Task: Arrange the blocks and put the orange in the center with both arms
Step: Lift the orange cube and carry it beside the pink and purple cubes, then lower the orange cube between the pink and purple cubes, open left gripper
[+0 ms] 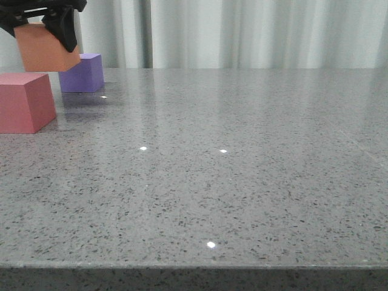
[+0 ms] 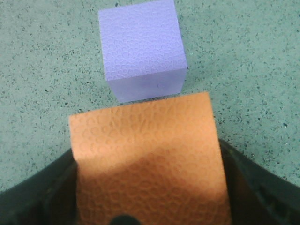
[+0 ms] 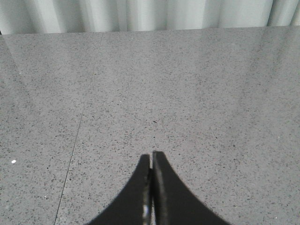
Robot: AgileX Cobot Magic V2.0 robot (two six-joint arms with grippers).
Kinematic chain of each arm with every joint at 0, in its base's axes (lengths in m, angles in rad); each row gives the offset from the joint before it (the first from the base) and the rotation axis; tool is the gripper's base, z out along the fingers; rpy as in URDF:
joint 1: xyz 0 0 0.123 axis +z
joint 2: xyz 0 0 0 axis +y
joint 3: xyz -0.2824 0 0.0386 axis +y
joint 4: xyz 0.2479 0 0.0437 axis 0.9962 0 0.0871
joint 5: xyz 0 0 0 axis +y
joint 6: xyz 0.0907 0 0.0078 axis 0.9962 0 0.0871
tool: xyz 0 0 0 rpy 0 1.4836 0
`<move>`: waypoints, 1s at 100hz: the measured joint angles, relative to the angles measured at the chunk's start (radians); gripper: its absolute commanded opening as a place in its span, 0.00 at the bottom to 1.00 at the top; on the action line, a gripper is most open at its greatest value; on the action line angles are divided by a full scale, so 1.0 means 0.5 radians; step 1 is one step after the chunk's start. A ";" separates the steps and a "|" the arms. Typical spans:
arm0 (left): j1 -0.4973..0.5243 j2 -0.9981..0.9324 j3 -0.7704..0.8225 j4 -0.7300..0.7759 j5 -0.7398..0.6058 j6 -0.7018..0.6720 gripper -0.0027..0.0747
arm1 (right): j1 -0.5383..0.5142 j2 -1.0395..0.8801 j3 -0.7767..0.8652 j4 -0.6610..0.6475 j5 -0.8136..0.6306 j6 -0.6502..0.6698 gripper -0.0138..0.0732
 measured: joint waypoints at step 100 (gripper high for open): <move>0.000 0.096 0.174 -0.022 -0.216 0.002 0.51 | 0.000 0.000 0.000 0.000 0.000 0.000 0.08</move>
